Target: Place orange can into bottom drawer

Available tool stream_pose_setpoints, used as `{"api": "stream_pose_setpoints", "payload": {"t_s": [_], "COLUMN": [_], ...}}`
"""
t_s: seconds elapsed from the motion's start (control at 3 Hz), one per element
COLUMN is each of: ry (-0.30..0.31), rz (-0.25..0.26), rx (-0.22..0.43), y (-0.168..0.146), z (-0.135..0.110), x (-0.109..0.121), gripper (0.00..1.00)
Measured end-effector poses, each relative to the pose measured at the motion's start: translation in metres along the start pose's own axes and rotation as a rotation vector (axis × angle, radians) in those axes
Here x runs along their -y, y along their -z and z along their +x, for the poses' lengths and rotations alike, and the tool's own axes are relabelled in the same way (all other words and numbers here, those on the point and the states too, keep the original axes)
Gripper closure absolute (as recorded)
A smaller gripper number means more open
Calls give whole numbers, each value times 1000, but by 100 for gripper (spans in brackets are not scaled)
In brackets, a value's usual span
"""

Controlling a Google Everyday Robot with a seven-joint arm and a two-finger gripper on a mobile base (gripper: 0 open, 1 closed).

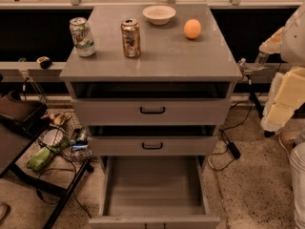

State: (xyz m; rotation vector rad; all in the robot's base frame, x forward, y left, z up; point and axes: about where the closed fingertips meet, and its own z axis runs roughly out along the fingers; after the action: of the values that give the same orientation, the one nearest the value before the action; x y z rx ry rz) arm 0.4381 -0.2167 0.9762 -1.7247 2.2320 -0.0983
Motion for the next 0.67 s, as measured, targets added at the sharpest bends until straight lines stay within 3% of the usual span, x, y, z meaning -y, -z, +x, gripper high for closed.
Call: {"api": "stream_pose_setpoints", "payload": {"t_s": [0.33, 0.67], "ry": [0, -3], "rz": [0, 28], "rx": [0, 85], "y": [0, -14], "z": [0, -12], "x": [0, 19], "gripper": [0, 0]}}
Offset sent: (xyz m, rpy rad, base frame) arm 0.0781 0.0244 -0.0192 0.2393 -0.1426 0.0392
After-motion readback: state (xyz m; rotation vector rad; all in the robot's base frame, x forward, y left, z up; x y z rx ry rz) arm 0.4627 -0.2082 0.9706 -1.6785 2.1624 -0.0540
